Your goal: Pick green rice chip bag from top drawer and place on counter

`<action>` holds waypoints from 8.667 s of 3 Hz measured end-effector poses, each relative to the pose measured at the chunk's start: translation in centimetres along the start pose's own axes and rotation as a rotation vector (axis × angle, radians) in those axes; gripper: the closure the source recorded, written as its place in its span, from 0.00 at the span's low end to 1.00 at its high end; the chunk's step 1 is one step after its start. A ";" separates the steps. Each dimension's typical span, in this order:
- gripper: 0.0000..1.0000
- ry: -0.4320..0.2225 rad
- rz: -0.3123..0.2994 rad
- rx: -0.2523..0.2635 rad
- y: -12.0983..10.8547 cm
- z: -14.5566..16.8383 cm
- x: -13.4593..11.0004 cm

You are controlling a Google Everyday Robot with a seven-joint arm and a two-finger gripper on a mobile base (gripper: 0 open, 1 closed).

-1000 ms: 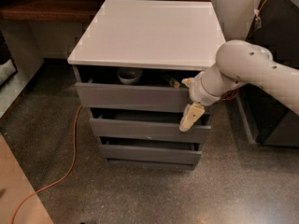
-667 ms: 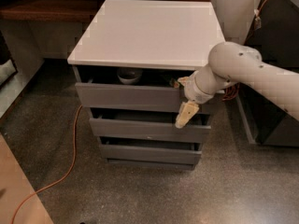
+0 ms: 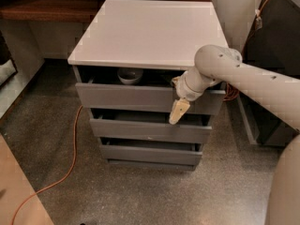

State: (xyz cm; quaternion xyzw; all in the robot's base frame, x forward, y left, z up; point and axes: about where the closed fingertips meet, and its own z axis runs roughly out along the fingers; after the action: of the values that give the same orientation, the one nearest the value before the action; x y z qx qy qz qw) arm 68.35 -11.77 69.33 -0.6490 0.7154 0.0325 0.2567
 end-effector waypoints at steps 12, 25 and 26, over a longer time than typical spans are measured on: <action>1.00 -0.037 0.131 -0.010 9.4 -1.8 -0.8; 0.00 0.033 0.628 0.015 3.9 -0.6 -0.5; 0.00 0.096 0.668 0.019 3.8 1.8 0.9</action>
Offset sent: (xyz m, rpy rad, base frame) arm 0.0368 0.0179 -0.0327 -0.0634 0.0535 -0.0073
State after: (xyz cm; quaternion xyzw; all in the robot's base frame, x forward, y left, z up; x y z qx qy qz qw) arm 65.31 -11.32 66.26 -0.3770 0.9001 0.0775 0.2041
